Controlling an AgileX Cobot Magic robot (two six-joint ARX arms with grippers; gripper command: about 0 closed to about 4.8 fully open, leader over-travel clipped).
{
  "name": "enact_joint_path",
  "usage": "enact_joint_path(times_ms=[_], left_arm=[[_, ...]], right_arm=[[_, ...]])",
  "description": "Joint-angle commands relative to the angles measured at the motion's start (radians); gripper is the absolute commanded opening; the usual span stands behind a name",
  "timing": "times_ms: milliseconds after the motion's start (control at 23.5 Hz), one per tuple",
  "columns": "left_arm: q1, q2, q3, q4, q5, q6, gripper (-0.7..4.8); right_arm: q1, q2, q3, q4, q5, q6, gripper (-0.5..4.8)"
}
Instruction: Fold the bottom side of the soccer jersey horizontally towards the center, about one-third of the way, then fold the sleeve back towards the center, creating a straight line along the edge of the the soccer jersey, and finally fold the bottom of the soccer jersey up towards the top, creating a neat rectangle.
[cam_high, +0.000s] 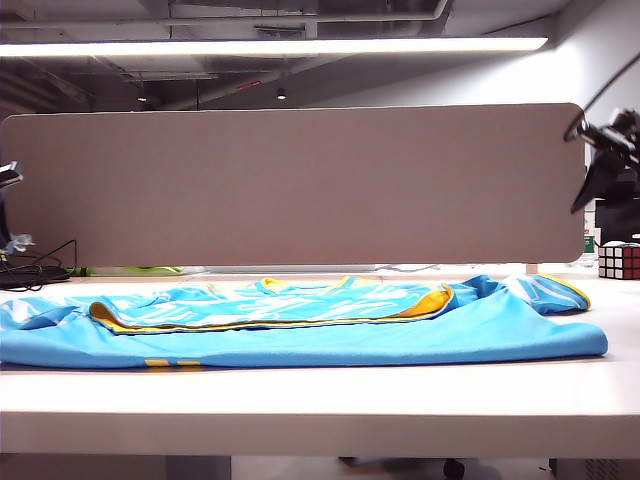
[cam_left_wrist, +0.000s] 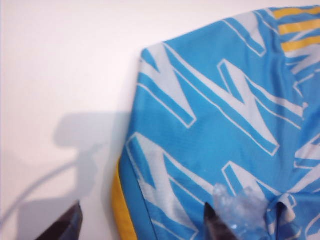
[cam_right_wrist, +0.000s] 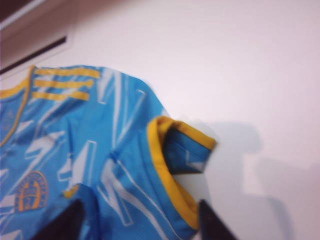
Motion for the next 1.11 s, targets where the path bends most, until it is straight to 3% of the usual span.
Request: enact_joint_path(times_ms=[43, 213, 426, 596, 639, 724, 766, 851, 979, 1107], left_arm=[[-0.003, 0.023, 0.004, 0.011, 0.002, 0.004, 3.16], [-0.003, 0.079, 0.004, 0.013, 0.024, 0.001, 3.77], [-0.004, 0.162, 0.004, 0.022, 0.055, -0.011, 3.77], [-0.007, 0.22, 0.004, 0.044, 0.133, -0.061, 3.71], [-0.013, 0.239, 0.003, 0.051, 0.158, -0.072, 3.58], [-0.032, 0.253, 0.003, 0.068, 0.166, -0.071, 2.73], [-0.044, 0.254, 0.002, 0.092, 0.167, -0.071, 2.08], [-0.06, 0.254, 0.002, 0.147, 0.219, -0.071, 1.35], [-0.072, 0.254, 0.002, 0.213, 0.291, -0.072, 0.42], [-0.083, 0.252, 0.003, 0.278, 0.309, -0.094, -0.03]], right_arm=[[0.002, 0.045, 0.002, -0.026, -0.02, 0.001, 3.43], [0.006, 0.106, 0.002, -0.046, -0.065, 0.001, 3.43], [0.027, 0.17, 0.002, -0.055, -0.074, 0.001, 3.42], [0.049, 0.208, 0.002, -0.051, -0.079, 0.002, 3.42], [0.062, 0.22, 0.002, -0.049, -0.078, 0.002, 3.34], [0.085, 0.224, 0.002, -0.037, -0.074, 0.001, 3.06], [0.098, 0.224, 0.002, -0.019, -0.073, 0.002, 2.31], [0.113, 0.224, 0.002, 0.005, -0.074, 0.005, 1.72], [0.123, 0.224, 0.002, 0.014, -0.07, 0.005, 1.01], [0.128, 0.221, 0.005, 0.037, -0.071, 0.007, 0.42]])
